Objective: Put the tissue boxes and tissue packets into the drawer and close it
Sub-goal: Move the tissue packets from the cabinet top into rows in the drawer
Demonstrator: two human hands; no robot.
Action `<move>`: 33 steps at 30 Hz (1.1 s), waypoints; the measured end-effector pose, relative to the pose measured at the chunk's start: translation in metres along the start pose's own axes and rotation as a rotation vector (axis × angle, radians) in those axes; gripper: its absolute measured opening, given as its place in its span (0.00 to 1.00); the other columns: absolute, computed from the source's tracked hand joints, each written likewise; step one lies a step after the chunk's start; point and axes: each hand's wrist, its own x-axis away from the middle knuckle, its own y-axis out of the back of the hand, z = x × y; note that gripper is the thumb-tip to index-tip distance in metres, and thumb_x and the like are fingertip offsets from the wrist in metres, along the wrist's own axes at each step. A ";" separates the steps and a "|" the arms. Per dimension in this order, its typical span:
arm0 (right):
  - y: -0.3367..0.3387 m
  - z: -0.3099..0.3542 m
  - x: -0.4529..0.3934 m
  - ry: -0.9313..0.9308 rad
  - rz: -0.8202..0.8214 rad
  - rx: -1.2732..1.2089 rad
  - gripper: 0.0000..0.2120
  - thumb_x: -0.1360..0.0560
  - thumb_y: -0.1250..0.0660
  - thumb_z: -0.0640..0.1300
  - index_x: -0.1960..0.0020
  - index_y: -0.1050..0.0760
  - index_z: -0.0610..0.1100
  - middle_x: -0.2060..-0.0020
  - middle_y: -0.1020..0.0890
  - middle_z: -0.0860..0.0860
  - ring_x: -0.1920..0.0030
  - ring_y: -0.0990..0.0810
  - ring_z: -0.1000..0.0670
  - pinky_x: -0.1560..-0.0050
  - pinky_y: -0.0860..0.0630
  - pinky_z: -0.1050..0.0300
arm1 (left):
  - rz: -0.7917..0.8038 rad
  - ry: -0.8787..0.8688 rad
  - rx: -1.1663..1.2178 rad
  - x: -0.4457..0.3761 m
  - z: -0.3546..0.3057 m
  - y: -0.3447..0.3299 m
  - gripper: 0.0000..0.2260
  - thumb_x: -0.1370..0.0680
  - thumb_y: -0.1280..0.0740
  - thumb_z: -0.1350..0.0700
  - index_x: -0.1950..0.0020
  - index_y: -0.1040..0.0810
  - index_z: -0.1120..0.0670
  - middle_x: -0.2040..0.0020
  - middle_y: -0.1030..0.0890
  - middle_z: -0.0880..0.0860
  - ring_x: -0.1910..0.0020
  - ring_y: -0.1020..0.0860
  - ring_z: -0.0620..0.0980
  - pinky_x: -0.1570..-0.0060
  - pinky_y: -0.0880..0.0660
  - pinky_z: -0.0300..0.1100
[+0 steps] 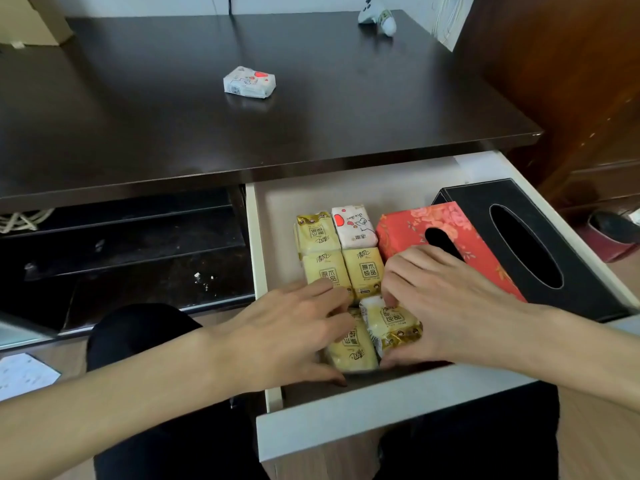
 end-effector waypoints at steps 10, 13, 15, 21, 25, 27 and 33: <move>0.003 0.003 -0.005 -0.011 0.119 0.073 0.41 0.36 0.42 0.81 0.45 0.22 0.47 0.46 0.26 0.51 0.42 0.31 0.47 0.34 0.36 0.49 | 0.050 0.018 -0.029 -0.003 -0.003 -0.001 0.20 0.31 0.30 0.35 0.54 0.24 0.51 0.51 0.23 0.50 0.51 0.25 0.52 0.57 0.25 0.47; 0.003 0.002 -0.003 -0.010 0.125 0.059 0.39 0.35 0.42 0.80 0.45 0.20 0.49 0.45 0.26 0.52 0.41 0.32 0.48 0.35 0.41 0.51 | 0.068 0.024 -0.050 -0.003 -0.004 -0.002 0.21 0.30 0.31 0.35 0.53 0.24 0.51 0.50 0.23 0.50 0.50 0.26 0.51 0.55 0.26 0.47; 0.001 0.003 -0.003 -0.009 0.120 0.061 0.39 0.35 0.42 0.80 0.45 0.19 0.48 0.45 0.26 0.52 0.41 0.32 0.48 0.34 0.40 0.51 | 0.069 0.031 -0.078 -0.003 -0.004 -0.003 0.21 0.30 0.31 0.34 0.53 0.24 0.51 0.50 0.23 0.50 0.50 0.26 0.51 0.56 0.27 0.47; 0.000 0.000 -0.003 -0.005 0.092 0.026 0.42 0.32 0.51 0.82 0.48 0.17 0.49 0.46 0.25 0.53 0.41 0.30 0.48 0.34 0.42 0.51 | 0.073 0.033 -0.092 -0.003 -0.005 -0.002 0.22 0.29 0.32 0.34 0.50 0.24 0.51 0.49 0.22 0.50 0.49 0.26 0.51 0.55 0.28 0.46; -0.004 0.000 -0.001 -0.002 0.083 0.024 0.35 0.27 0.49 0.75 0.47 0.18 0.50 0.45 0.25 0.53 0.38 0.31 0.48 0.28 0.41 0.48 | 0.051 0.032 -0.110 -0.002 -0.005 -0.002 0.22 0.29 0.32 0.33 0.52 0.23 0.51 0.51 0.22 0.50 0.51 0.25 0.51 0.57 0.28 0.46; -0.005 0.003 -0.003 -0.013 0.090 0.033 0.32 0.27 0.46 0.74 0.47 0.19 0.50 0.45 0.25 0.52 0.38 0.31 0.47 0.28 0.39 0.47 | 0.056 0.039 -0.108 -0.002 -0.004 -0.002 0.21 0.29 0.32 0.33 0.52 0.23 0.51 0.50 0.22 0.49 0.51 0.25 0.51 0.57 0.28 0.46; 0.006 -0.005 -0.012 -0.047 -0.020 -0.144 0.25 0.27 0.45 0.72 0.52 0.21 0.55 0.49 0.26 0.58 0.45 0.31 0.53 0.38 0.34 0.54 | 0.070 0.053 -0.112 -0.001 -0.004 -0.001 0.22 0.29 0.34 0.32 0.51 0.24 0.50 0.50 0.22 0.49 0.50 0.25 0.50 0.57 0.29 0.46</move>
